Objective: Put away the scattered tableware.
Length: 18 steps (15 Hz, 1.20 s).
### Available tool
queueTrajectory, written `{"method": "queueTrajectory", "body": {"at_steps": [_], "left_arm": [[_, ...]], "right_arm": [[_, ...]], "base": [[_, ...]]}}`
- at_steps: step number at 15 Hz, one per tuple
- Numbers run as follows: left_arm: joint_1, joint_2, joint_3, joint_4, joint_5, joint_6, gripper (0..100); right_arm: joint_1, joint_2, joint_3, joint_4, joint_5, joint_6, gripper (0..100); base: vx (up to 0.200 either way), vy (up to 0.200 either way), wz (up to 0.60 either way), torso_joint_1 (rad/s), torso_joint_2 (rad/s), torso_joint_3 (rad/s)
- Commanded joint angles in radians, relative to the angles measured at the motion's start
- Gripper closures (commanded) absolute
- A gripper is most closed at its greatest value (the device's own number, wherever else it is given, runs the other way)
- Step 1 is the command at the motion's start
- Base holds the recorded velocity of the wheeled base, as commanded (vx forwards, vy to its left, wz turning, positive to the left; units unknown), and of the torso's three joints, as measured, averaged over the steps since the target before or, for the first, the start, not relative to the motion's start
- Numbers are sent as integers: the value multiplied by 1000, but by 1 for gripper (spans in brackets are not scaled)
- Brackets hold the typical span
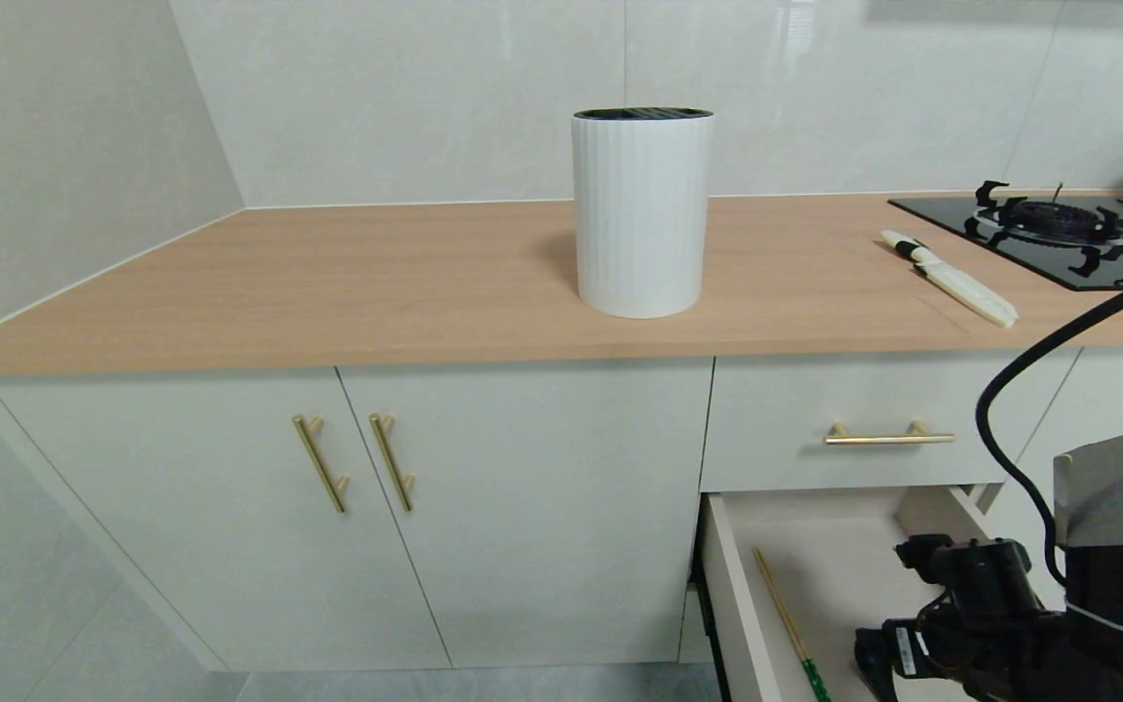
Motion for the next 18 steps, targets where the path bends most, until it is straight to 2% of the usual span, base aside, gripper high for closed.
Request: {"method": "queueTrajectory", "body": {"at_steps": [1,2,3,4,5,6,7,9,12,14,16,18], "left_arm": [[1,0,0,0,0,0,0],[1,0,0,0,0,0,0],[1,0,0,0,0,0,0],[1,0,0,0,0,0,0],[-1,0,0,0,0,0,0],[1,0,0,0,0,0,0],[1,0,0,0,0,0,0],[1,0,0,0,0,0,0],[1,0,0,0,0,0,0],[1,0,0,0,0,0,0],[1,0,0,0,0,0,0],[1,0,0,0,0,0,0]], "right_arm": [[0,-248,143,-108,-20,-9,0],[-1,-351,174,-101,-23,-37,0],[-1,-358,175,-101,-23,-41,0],[-1,-535,201,-27,-34,-101,0],[-1,-561,201,-7,-36,-104,0],[-1,-713,178,125,-36,-109,0],[-1,-760,160,171,-36,-109,0],[-3,-1012,19,541,-32,-109,0],[34,-1257,-189,1202,35,-92,0],[114,-1308,-239,1467,132,6,0],[128,-1299,-227,1536,188,37,0],[131,-1269,-182,1536,270,77,0]], "base": [[0,0,0,0,0,0],[0,0,0,0,0,0],[0,0,0,0,0,0],[0,0,0,0,0,0],[0,0,0,0,0,0],[0,0,0,0,0,0],[0,0,0,0,0,0],[0,0,0,0,0,0],[0,0,0,0,0,0],[0,0,0,0,0,0],[0,0,0,0,0,0],[0,0,0,0,0,0]]}}
